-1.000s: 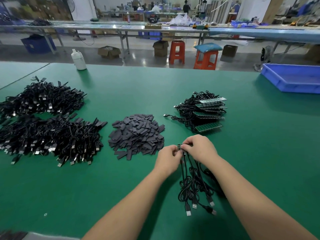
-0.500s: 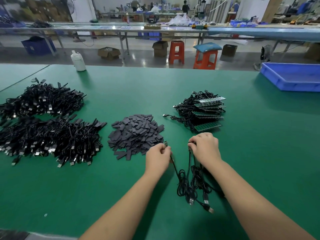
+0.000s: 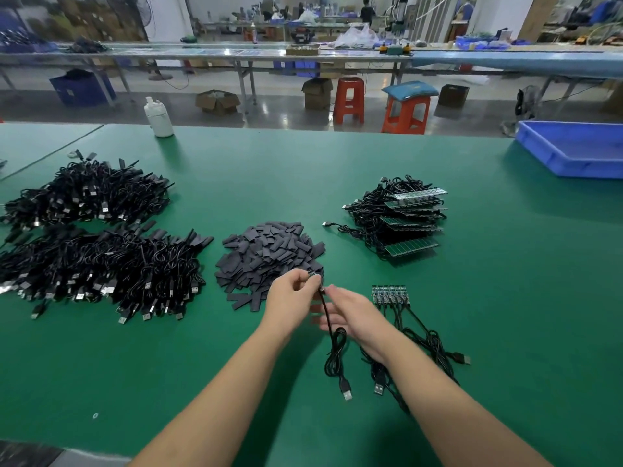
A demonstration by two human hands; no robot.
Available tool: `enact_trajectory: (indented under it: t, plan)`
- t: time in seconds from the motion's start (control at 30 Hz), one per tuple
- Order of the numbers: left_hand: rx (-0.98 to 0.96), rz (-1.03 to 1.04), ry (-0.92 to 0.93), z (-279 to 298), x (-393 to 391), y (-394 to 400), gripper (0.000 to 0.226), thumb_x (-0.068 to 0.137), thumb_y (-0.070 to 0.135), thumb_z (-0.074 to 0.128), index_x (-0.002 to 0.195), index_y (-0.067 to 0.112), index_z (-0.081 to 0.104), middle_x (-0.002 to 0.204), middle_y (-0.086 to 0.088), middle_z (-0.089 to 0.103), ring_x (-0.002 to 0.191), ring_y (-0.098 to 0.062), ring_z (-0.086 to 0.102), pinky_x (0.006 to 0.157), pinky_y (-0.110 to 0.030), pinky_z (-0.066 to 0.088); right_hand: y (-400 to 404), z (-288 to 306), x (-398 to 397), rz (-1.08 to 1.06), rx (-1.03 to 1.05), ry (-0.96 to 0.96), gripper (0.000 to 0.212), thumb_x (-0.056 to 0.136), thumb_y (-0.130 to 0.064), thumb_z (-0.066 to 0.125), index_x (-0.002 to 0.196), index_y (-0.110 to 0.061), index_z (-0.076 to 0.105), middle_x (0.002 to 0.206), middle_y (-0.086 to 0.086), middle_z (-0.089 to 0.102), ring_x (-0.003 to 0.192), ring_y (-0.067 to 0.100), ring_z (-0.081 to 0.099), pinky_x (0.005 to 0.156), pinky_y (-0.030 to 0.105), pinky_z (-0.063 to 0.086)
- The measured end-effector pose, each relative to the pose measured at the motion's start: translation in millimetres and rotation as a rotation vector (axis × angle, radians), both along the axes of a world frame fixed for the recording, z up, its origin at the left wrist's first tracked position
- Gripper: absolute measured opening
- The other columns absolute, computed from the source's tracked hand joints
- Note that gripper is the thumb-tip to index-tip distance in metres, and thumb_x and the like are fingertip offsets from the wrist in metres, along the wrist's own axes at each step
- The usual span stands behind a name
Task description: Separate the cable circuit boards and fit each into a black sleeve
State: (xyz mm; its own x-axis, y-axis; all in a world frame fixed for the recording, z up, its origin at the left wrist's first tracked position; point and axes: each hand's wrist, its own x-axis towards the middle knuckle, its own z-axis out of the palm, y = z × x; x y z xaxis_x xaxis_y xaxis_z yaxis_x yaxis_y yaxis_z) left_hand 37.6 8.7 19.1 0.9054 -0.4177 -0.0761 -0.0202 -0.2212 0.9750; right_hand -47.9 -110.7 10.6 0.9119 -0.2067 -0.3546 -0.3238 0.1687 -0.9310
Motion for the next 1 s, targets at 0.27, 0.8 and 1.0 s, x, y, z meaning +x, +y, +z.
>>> enact_trajectory:
  t: [0.27,0.8,1.0]
  plan:
    - [0.178,-0.069,0.080,-25,13,24,0.030,0.095,0.031,0.061,0.075,0.012,0.070,0.066,0.003,0.067,0.057,-0.009,0.056,0.060,-0.024,0.040,25,-26,3,-0.204,-0.019,0.032,0.024,0.096,-0.014,0.063,0.118,-0.006,0.067,0.064,-0.012,0.066,0.047,0.007,0.030,0.045,0.019,0.024]
    - [0.752,0.213,-0.248,-52,60,67,0.020,0.088,0.037,0.069,0.079,0.024,0.057,0.087,0.002,0.061,0.076,-0.018,0.056,0.065,-0.030,0.045,25,-46,2,-0.131,-0.220,0.079,0.028,0.098,-0.016,0.060,0.125,-0.019,0.067,0.104,-0.010,0.075,0.043,-0.013,0.048,0.052,0.011,0.036]
    - [0.356,-0.123,-0.176,-43,43,78,0.015,0.091,0.019,0.068,0.093,0.033,0.070,0.079,0.006,0.071,0.060,-0.005,0.061,0.062,-0.025,0.046,21,-44,1,-0.054,-0.233,0.132,0.024,0.100,-0.018,0.053,0.116,-0.026,0.069,0.103,-0.011,0.075,0.052,-0.008,0.046,0.057,0.017,0.031]
